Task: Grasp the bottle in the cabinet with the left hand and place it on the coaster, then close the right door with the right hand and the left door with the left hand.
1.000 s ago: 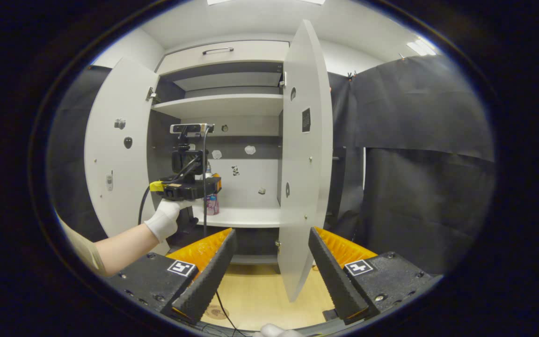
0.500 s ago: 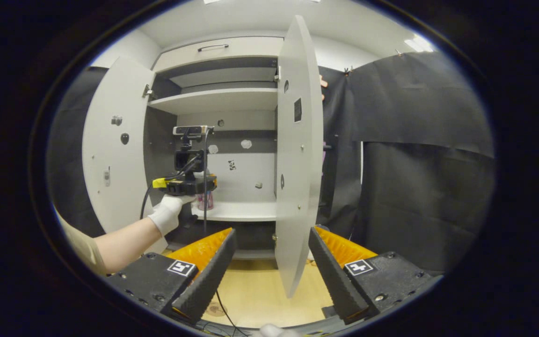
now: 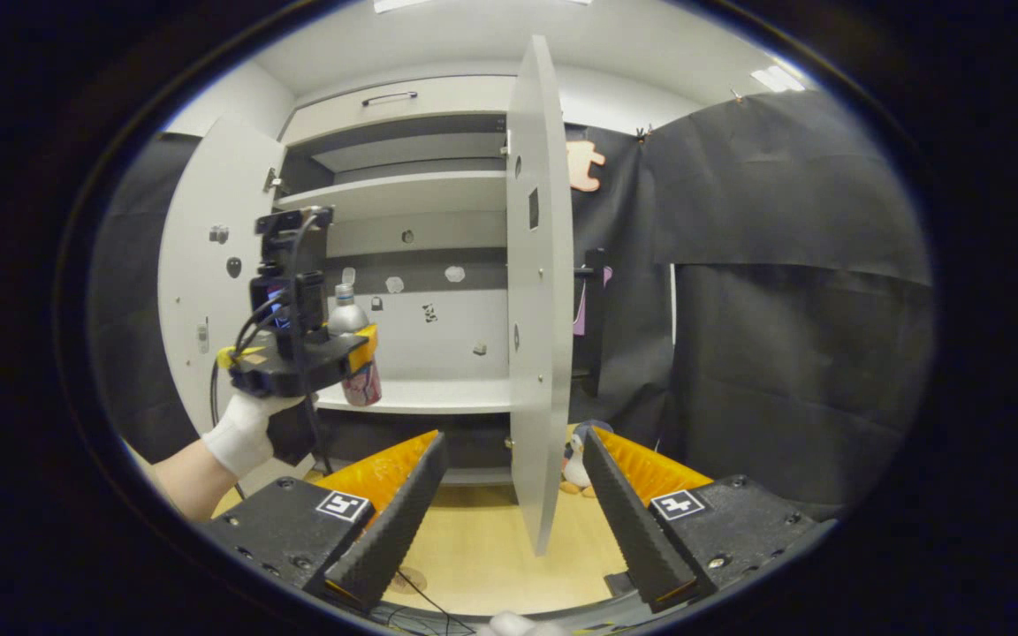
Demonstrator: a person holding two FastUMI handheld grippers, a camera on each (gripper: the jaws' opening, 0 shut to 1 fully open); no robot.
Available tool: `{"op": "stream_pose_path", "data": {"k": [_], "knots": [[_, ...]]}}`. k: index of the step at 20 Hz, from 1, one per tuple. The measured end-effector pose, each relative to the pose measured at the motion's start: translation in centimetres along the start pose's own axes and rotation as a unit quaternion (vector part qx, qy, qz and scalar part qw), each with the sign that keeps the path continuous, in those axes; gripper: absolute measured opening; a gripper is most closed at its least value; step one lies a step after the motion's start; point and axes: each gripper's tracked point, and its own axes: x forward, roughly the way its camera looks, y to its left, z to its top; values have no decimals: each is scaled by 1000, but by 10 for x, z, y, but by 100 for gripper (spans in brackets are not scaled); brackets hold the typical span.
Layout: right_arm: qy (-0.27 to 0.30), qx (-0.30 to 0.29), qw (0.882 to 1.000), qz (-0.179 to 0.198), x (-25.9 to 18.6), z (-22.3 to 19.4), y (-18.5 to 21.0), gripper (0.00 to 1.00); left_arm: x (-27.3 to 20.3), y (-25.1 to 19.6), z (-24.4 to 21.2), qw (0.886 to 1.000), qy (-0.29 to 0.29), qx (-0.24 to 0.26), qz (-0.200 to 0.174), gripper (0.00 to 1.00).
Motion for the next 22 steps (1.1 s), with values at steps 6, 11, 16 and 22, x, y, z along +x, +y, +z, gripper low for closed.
{"op": "stream_pose_path", "data": {"k": [6, 11, 16, 22], "knots": [[11, 6, 1000, 8, -7, -15, 0, 100, -71, -34, -41, 998, 16, -18, -55, 78], [28, 9, 1000, 7, -6, -28, -1, 100, -122, -52, -93, 996, 21, -15, -86, 78], [34, -4, 999, 1, -5, -34, -7, 100, -164, -65, -151, 994, 47, -15, -102, 78], [60, -16, 998, 2, -7, -48, -8, 100, -195, -77, -206, 991, 47, -21, -120, 78]]}}
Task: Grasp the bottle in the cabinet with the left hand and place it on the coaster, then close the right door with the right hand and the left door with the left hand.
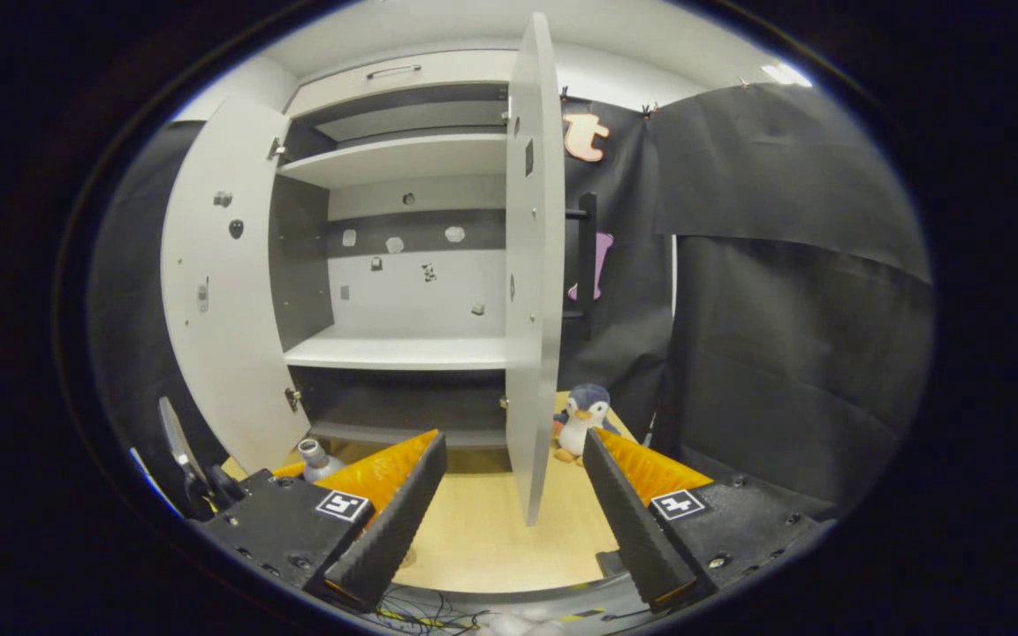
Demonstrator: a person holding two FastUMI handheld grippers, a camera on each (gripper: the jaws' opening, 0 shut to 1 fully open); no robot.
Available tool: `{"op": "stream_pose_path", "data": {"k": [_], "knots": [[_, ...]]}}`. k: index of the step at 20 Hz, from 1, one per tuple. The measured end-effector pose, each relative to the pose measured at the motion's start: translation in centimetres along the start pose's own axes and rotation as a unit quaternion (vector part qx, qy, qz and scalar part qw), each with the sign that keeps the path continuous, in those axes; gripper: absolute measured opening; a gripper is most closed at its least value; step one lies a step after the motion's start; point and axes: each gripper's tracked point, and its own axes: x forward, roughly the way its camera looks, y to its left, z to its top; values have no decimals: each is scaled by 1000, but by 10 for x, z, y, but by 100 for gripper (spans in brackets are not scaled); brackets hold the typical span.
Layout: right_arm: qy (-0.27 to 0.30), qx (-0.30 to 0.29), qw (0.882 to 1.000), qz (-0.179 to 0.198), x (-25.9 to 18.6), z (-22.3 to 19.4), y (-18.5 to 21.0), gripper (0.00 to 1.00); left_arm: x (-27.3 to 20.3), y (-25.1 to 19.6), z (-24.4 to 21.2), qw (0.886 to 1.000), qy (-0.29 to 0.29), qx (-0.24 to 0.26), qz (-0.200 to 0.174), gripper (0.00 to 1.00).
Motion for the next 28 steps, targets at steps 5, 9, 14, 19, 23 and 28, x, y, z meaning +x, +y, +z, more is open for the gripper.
{"op": "stream_pose_path", "data": {"k": [5, 9, 14, 19, 23, 28], "knots": [[16, -10, 1000, 5, 4, -3, 3, 100, -12, -8, -48, 1000, 7, -7, -9, 82], [20, -18, 1000, 12, 7, -2, 11, 100, -17, -5, -85, 1000, 12, 4, -7, 78], [27, -27, 999, 15, 10, -4, 16, 100, -13, -9, -117, 1000, 22, -1, -18, 78], [30, -31, 999, 15, 9, -5, 19, 100, -11, -7, -122, 1000, 19, -19, -13, 80], [31, -31, 999, 16, 8, -10, 21, 100, -16, -3, -114, 999, 21, -24, 1, 85], [32, -25, 999, 12, 7, -16, 16, 100, -13, 2, -78, 1000, -1, -13, 12, 98]]}}
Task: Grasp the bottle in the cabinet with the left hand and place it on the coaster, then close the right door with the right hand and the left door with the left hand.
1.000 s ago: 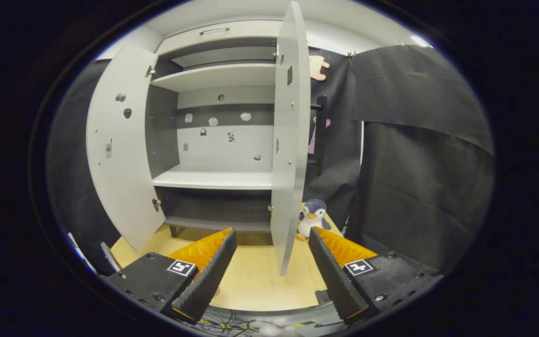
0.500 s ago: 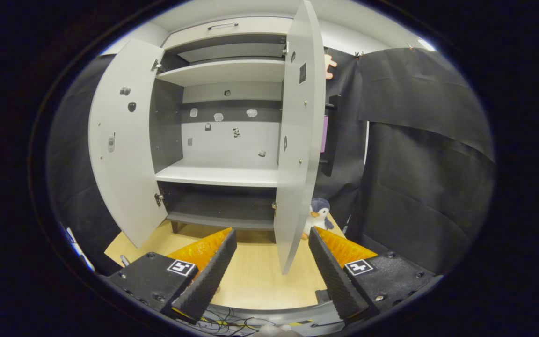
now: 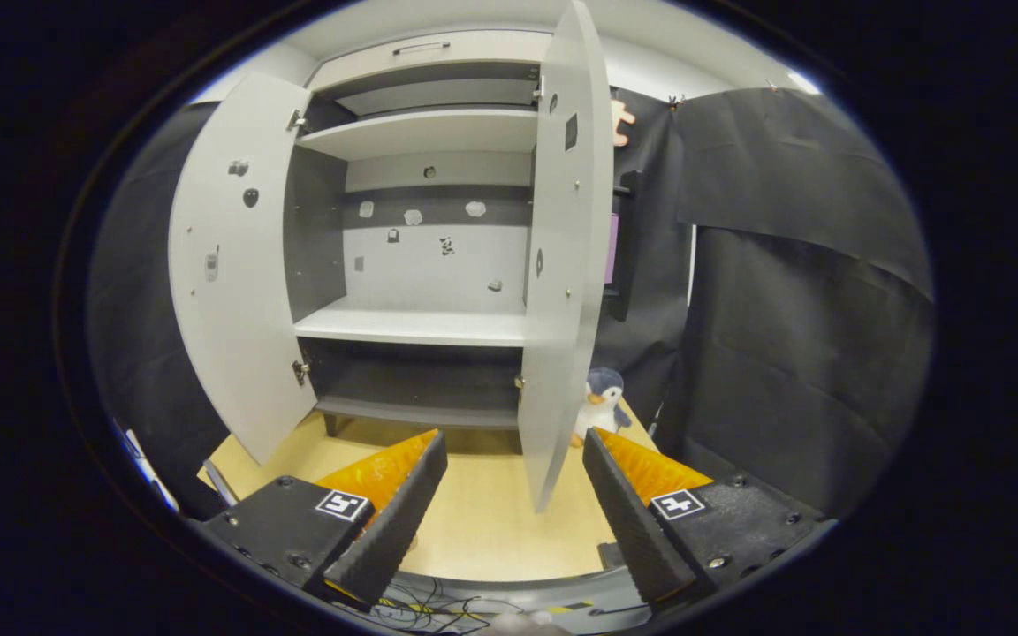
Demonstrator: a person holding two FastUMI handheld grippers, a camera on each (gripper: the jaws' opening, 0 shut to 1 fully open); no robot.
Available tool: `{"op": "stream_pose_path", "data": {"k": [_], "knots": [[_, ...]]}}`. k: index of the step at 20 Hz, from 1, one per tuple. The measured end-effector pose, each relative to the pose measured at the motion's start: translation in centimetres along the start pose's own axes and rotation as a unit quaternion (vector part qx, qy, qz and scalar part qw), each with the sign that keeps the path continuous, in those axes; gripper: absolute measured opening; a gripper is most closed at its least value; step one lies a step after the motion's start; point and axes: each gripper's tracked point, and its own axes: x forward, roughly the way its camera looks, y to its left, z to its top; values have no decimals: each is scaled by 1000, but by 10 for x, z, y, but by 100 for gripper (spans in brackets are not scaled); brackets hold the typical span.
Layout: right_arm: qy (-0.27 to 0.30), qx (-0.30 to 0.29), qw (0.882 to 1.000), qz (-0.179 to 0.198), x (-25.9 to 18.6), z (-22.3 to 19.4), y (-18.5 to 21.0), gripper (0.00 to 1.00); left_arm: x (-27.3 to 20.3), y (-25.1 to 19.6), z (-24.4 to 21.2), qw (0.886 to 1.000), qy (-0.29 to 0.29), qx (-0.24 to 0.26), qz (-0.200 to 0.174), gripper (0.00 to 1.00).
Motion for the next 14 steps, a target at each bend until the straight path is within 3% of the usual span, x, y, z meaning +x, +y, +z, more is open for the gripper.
{"op": "stream_pose_path", "data": {"k": [6, 11, 14], "knots": [[-17, 20, 1000, 5, -5, 4, 1, 100, -4, -3, 65, 999, -47, 23, 10, 100], [-40, 30, 999, 5, -14, 11, 4, 100, -14, -17, 141, 995, -96, 32, -5, 98], [-54, 37, 998, 3, -19, 14, 3, 100, -18, -26, 181, 995, -100, -5, -30, 98]]}}
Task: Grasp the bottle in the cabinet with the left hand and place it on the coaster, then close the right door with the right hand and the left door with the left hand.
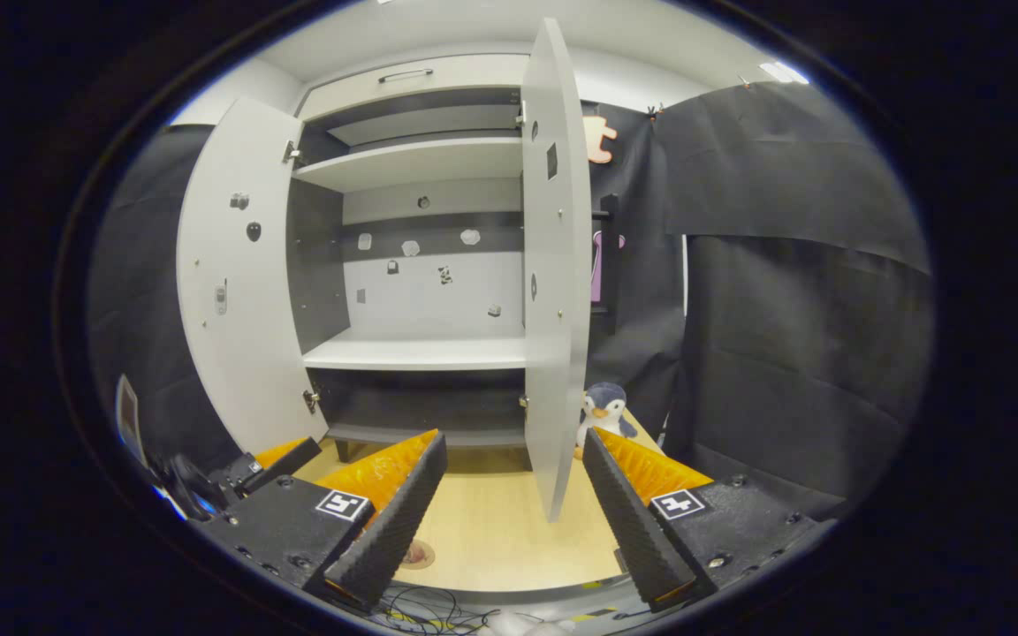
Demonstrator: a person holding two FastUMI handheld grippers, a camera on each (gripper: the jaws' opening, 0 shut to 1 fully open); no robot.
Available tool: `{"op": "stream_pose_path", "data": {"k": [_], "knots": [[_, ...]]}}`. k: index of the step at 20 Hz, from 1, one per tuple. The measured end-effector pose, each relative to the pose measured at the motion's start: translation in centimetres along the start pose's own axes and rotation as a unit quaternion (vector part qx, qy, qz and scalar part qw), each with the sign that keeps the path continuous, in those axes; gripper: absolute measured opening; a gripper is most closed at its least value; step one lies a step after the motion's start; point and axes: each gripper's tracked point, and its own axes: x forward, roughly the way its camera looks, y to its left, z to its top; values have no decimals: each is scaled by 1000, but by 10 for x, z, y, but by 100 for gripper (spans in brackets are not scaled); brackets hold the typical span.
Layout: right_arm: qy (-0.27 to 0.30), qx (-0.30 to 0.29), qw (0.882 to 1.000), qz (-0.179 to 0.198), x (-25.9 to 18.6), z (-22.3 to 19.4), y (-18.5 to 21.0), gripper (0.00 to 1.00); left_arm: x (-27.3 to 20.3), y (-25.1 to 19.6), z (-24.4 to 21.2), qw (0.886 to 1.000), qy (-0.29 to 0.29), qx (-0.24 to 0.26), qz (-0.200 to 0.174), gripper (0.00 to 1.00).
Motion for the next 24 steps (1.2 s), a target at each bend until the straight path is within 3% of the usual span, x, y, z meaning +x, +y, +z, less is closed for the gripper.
{"op": "stream_pose_path", "data": {"k": [4, 13, 24], "knots": [[-17, 13, 1000, -3, -6, 1, 0, 100, -2, 21, 42, 999, 22, -36, 31, 98], [-42, 30, 999, -9, -9, 15, -23, 100, -34, 119, 113, 988, 39, 16, 149, 99], [-81, 28, 996, -23, 27, 67, -131, 100, -80, 142, 129, 957, 81, 20, 278, 100]]}}
